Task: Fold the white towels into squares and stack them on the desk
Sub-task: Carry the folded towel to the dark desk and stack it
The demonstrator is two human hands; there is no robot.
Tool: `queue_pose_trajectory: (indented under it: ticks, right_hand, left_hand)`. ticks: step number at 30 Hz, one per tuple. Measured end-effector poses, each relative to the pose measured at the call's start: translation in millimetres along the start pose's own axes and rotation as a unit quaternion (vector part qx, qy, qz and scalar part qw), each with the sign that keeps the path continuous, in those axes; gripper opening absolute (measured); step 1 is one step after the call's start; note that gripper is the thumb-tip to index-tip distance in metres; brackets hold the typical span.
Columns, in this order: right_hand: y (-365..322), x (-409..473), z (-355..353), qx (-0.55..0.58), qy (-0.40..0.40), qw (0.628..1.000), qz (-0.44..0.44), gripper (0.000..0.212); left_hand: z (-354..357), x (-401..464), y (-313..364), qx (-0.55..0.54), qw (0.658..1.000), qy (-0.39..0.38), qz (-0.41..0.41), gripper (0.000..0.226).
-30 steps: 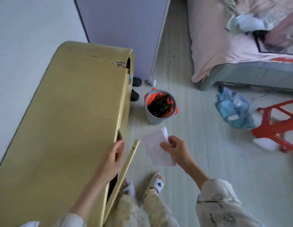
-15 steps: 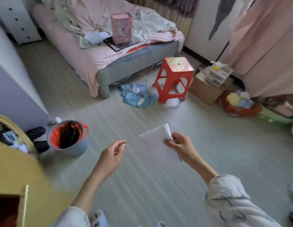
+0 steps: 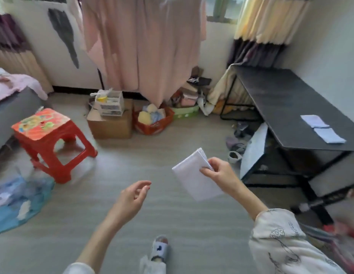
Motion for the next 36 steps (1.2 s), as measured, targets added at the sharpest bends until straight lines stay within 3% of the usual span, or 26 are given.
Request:
queue_pose_trajectory:
  ticks: [9, 12, 19, 28, 36]
  right_hand:
    - [-2, 116, -190, 0.059, 0.199, 0.978, 0.026, 0.018]
    - [3, 131, -244, 0.078, 0.253, 0.964, 0.041, 0.009]
    - [61, 168, -379, 0.106, 0.352, 0.926, 0.084, 0.013]
    - [124, 228, -552, 0.160, 0.407, 0.890, 0.129, 0.011]
    - [179, 279, -666, 0.233, 0.435, 0.853, 0.170, 0.031]
  left_hand:
    - [77, 244, 163, 0.067, 0.979, -0.108, 0.161, 0.015]
    - [121, 296, 218, 0.091, 0.962, -0.160, 0.204, 0.016]
    - [260, 380, 310, 0.143, 0.914, -0.276, 0.259, 0.015]
    - [408, 484, 466, 0.130, 0.891, -0.339, 0.274, 0.016]
    - [548, 533, 554, 0.068, 0.864, -0.470, 0.166, 0.025]
Point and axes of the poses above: each hand's wrist, its own x-axis towards the middle knuckle, its own z-axis out of the palm, y = z × x, the point moved 10 cm from there along x, towards the middle knuckle, and after that the axes turned 14 degrees about x, right-handed, at the moved point
